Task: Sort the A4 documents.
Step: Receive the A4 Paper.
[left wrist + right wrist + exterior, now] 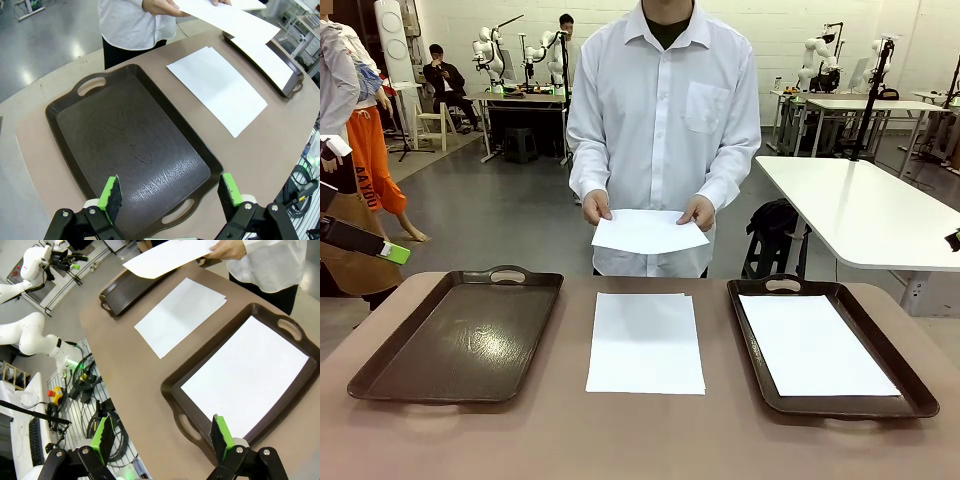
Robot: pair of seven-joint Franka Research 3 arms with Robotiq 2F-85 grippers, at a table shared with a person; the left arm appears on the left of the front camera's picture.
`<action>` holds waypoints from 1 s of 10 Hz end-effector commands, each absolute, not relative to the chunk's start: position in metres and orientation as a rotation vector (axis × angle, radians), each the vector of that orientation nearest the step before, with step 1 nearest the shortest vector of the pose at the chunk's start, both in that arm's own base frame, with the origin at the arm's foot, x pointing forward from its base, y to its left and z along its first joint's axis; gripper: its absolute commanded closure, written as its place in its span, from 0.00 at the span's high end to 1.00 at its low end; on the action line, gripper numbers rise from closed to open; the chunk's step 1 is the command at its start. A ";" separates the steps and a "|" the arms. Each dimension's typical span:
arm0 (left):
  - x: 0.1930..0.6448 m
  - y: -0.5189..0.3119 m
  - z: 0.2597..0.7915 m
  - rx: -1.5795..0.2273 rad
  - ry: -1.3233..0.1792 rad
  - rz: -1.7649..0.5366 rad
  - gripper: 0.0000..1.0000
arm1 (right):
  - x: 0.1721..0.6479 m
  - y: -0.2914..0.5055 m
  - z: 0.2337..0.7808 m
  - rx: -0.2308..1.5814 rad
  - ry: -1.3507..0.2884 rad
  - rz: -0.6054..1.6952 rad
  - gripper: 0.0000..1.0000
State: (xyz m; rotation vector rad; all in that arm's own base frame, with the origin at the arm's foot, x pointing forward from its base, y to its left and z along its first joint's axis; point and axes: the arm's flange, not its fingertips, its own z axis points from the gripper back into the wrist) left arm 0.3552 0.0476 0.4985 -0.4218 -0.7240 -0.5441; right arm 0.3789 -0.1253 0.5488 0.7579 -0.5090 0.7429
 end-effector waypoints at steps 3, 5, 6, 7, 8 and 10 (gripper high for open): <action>0.356 0.049 0.496 -0.438 -0.733 -0.560 1.00 | 0.379 -0.126 0.548 0.758 -0.506 0.760 1.00; 0.356 0.049 0.496 -0.438 -0.733 -0.560 1.00 | 0.379 -0.126 0.548 0.758 -0.506 0.760 1.00; 0.356 0.049 0.496 -0.438 -0.733 -0.560 1.00 | 0.379 -0.126 0.548 0.758 -0.506 0.760 1.00; 0.356 0.049 0.496 -0.438 -0.733 -0.560 1.00 | 0.379 -0.126 0.548 0.758 -0.506 0.760 1.00; 0.356 0.049 0.496 -0.438 -0.733 -0.560 1.00 | 0.379 -0.126 0.548 0.758 -0.506 0.760 1.00; 0.356 0.049 0.496 -0.438 -0.733 -0.560 1.00 | 0.379 -0.126 0.548 0.758 -0.506 0.760 1.00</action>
